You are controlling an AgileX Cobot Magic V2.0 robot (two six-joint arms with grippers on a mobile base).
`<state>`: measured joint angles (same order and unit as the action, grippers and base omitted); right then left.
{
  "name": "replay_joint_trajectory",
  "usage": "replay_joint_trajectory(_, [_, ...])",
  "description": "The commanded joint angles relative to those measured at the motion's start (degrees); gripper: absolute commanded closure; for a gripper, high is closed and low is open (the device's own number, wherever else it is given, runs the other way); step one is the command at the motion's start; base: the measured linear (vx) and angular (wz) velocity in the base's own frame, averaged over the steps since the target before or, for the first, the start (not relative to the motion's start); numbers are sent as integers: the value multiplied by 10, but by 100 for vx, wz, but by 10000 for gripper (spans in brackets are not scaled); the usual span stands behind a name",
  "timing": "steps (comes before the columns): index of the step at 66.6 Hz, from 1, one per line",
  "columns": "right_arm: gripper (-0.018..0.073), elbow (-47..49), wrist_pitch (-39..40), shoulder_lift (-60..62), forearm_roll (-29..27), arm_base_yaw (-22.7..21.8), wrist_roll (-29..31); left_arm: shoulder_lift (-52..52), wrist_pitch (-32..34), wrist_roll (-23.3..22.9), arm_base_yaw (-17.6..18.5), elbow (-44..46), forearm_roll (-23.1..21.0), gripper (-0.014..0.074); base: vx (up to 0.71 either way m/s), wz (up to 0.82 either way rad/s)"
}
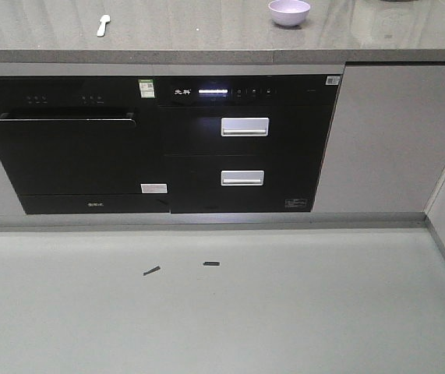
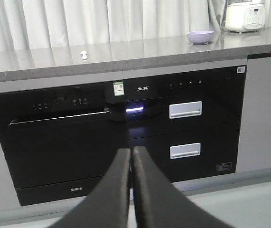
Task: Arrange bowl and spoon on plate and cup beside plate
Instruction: 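Continue driving toward the counter with the lavender bowl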
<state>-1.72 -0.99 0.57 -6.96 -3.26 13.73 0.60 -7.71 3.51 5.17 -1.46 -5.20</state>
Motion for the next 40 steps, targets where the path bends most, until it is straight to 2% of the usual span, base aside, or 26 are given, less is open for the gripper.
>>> replay_joint_trajectory(1, [564, -8, 41, 6, 2, -4, 3, 10, 43, -5, 0, -17, -5, 602, 6, 1])
replay_joint_trajectory(40, [564, -8, 41, 6, 2, -4, 3, 10, 43, -5, 0, -17, -5, 602, 6, 1])
